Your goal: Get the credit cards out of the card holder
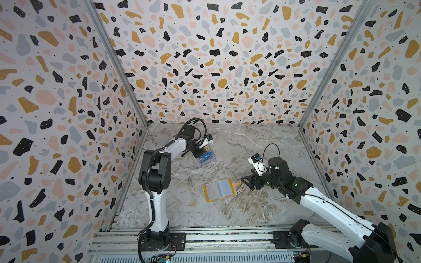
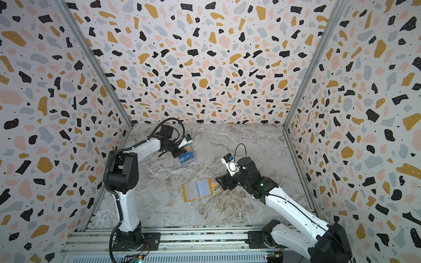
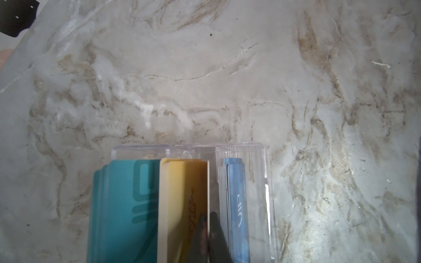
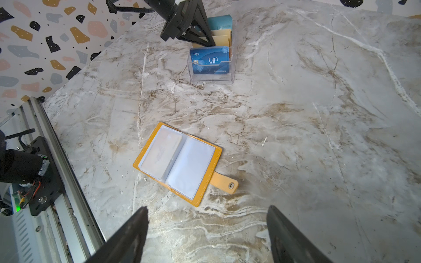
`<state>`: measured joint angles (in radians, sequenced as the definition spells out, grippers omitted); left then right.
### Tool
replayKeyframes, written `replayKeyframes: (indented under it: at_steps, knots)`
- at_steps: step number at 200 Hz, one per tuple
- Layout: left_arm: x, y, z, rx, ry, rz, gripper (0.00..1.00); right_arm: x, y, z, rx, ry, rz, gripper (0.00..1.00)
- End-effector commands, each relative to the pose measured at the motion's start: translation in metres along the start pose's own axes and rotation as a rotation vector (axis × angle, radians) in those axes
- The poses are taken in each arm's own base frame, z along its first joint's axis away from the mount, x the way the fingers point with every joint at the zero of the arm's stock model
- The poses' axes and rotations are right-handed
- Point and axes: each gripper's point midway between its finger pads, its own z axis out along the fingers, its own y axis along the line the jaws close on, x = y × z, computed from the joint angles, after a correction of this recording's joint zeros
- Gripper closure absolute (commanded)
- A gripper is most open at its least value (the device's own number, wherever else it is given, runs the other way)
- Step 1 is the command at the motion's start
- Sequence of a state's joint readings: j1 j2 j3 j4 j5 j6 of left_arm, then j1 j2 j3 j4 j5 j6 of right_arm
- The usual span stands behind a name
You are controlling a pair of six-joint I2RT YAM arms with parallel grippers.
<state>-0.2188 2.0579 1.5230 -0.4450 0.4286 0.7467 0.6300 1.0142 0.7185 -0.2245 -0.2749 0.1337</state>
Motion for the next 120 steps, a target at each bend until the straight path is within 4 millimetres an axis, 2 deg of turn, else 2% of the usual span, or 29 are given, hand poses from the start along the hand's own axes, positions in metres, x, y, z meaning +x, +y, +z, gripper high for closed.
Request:
replayKeyframes:
  at_steps: [1,40,120]
  knots:
    - [-0.009,0.007,-0.003,-0.010,-0.027,-0.003,0.89,0.000,0.001,-0.003,0.003,-0.009,-0.003,0.18]
    - [-0.012,0.009,-0.006,-0.022,-0.035,-0.009,0.83,-0.001,0.002,-0.003,0.002,-0.011,-0.006,0.18]
    - [-0.020,0.014,-0.018,-0.065,-0.048,-0.005,0.82,-0.002,0.002,-0.004,0.000,-0.015,-0.009,0.18]
